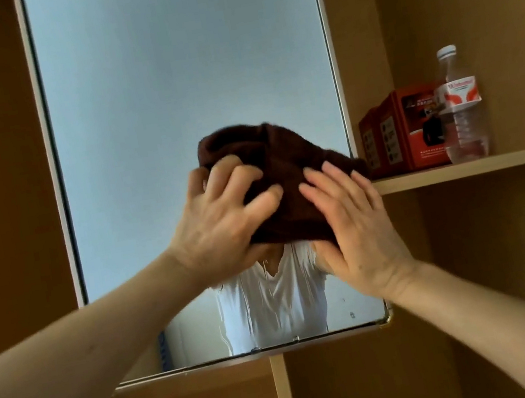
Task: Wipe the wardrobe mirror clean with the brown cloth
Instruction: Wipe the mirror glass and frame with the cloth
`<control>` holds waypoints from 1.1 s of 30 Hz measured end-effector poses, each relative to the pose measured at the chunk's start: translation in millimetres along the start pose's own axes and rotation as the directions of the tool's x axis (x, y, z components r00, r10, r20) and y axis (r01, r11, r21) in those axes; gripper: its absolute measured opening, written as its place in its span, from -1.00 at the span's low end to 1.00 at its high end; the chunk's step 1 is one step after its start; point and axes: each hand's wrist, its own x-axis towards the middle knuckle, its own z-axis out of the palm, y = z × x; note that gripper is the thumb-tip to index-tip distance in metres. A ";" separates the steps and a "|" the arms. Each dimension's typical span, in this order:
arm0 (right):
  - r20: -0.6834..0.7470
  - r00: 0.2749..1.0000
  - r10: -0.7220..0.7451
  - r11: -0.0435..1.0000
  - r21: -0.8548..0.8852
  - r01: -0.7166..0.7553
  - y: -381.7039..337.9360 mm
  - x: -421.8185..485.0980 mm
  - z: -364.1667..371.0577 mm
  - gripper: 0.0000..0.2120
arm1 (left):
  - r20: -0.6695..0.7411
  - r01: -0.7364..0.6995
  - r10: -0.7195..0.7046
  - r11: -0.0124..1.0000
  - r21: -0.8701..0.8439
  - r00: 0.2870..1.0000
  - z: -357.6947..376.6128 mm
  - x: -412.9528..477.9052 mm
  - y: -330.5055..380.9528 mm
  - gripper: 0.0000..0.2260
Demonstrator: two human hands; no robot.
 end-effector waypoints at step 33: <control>-0.009 0.995 0.101 0.994 -0.041 -0.102 -3.8 -31.9 -18.3 -0.50 | -0.013 0.077 -0.078 0.995 -0.063 0.997 5.4 -18.8 44.3 -0.65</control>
